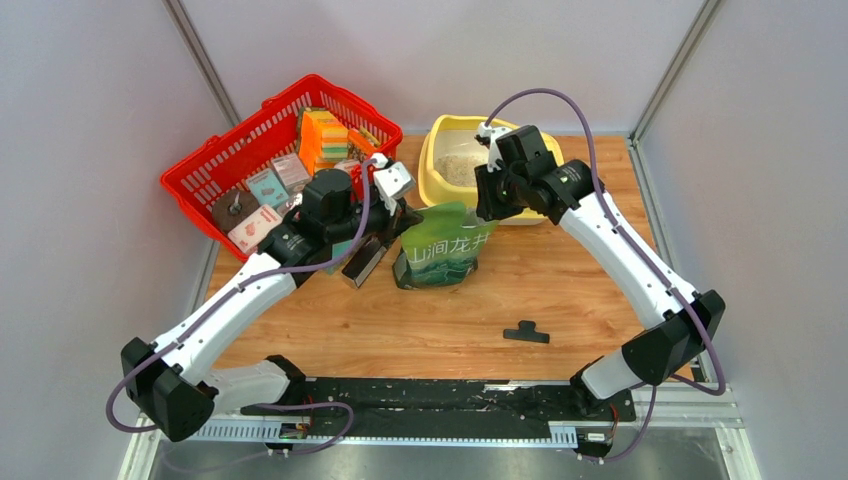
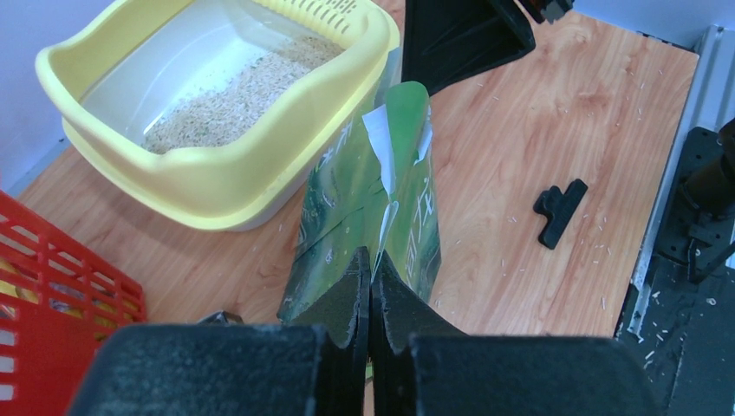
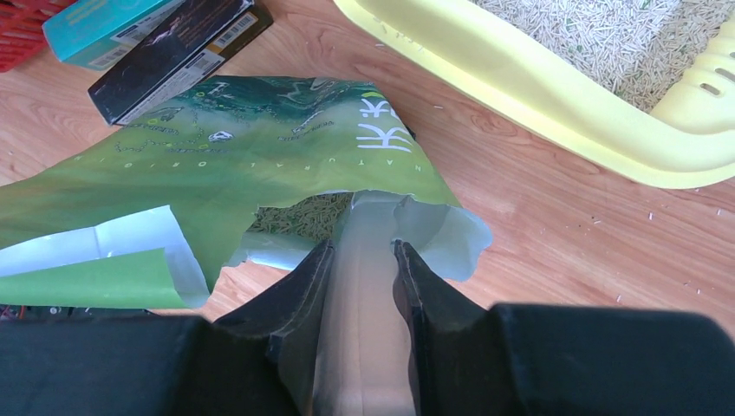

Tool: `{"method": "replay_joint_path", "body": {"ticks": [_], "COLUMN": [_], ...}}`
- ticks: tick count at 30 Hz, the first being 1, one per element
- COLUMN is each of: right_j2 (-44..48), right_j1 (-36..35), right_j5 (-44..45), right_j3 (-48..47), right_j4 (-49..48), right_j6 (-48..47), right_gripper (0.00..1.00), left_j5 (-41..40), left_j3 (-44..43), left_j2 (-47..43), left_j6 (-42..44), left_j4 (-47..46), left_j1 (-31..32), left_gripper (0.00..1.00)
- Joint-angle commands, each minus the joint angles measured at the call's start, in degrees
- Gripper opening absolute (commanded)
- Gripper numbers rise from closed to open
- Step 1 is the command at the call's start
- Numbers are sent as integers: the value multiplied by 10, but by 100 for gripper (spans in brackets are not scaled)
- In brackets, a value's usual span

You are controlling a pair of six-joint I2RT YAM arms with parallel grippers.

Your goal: Fill the litter box with clean litter

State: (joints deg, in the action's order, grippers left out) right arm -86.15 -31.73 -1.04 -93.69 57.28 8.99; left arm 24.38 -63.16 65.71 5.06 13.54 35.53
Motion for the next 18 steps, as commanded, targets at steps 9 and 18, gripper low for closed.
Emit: {"method": "replay_joint_path", "body": {"ticks": [9,18], "right_j2": [-27,-50], "right_j1": [21,20], "right_j5": [61,-28], "right_j3": [135,214], "right_j4": [-74,-103], "right_j6": [-29,12], "right_gripper": [0,0], "left_j5": [12,15], "left_j3": [-88,-108], "left_j2": [19,43], "left_j6": [46,49], "left_j4": [-70,-75], "left_j1": [-5,-5], "left_gripper": [0,0]}}
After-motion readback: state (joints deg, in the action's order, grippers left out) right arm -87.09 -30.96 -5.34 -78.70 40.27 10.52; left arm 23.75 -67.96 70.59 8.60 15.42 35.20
